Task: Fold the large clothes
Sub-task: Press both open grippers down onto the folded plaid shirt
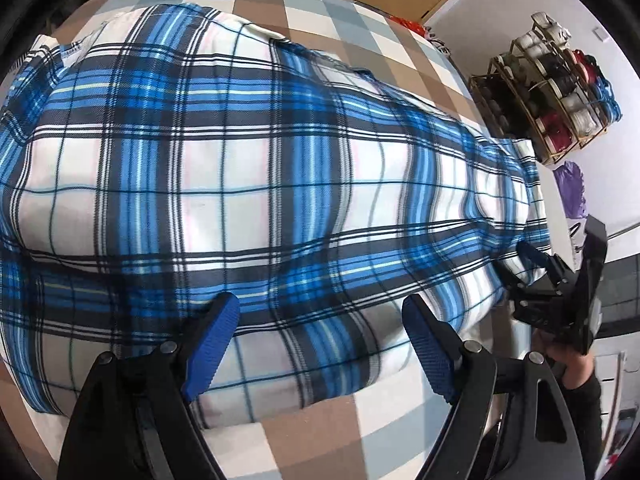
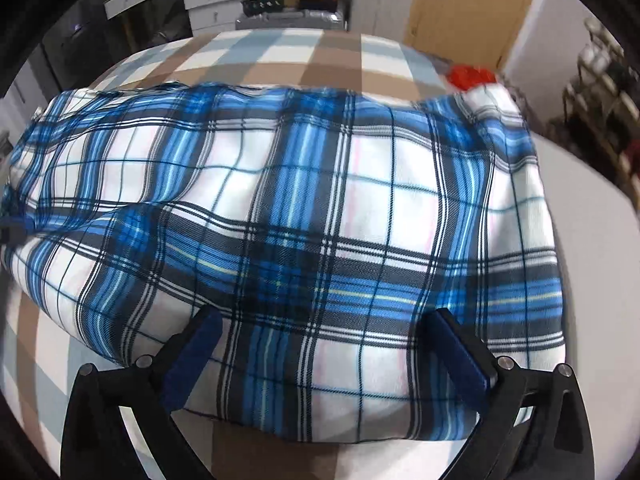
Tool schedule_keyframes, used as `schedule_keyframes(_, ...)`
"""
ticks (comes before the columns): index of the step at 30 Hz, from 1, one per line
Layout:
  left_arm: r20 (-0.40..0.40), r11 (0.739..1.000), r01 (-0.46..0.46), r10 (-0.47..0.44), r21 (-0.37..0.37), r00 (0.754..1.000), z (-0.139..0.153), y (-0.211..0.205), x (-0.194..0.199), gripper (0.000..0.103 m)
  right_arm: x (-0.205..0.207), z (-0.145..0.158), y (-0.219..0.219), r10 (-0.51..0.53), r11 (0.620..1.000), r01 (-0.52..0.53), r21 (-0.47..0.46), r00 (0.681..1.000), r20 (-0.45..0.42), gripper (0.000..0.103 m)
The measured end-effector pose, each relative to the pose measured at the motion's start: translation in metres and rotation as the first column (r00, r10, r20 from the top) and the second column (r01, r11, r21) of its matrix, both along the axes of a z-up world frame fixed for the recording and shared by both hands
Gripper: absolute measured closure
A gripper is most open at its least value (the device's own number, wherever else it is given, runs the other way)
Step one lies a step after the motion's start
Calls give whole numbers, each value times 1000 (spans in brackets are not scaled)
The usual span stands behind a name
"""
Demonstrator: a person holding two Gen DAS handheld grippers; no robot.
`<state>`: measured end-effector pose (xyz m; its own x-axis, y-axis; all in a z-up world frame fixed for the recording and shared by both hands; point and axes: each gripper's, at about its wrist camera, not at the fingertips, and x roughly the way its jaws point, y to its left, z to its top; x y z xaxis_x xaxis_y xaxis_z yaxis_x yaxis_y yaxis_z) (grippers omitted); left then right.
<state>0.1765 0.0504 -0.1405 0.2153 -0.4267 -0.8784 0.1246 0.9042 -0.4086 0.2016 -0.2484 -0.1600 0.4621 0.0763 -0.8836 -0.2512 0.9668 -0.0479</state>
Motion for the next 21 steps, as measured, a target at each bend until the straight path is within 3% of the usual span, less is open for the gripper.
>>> schedule_keyframes(4, 44, 997, 38, -41, 66, 998, 3, -5, -6, 23, 5, 8, 1, -17, 999, 15, -37, 998, -54, 0)
schedule_keyframes(7, 30, 998, 15, -17, 57, 999, 13, -4, -12, 23, -7, 33, 4, -20, 999, 19, 31, 999, 38, 0)
schedule_keyframes(9, 43, 999, 12, -14, 48, 999, 16, 6, -17, 23, -14, 39, 16, 13, 998, -16, 66, 999, 51, 0)
schedule_keyframes(13, 43, 994, -48, 44, 96, 998, 6, 41, -18, 23, -17, 22, 48, 69, 996, -66, -54, 997, 45, 0)
schedule_keyframes(17, 22, 995, -85, 86, -47, 996, -7, 74, -17, 23, -8, 3, 40, 34, 999, -34, 5, 999, -38, 0)
schedule_keyframes(21, -7, 995, -97, 97, -32, 995, -1, 78, -19, 23, -15, 17, 37, 15, 1000, -15, -6, 1000, -20, 0)
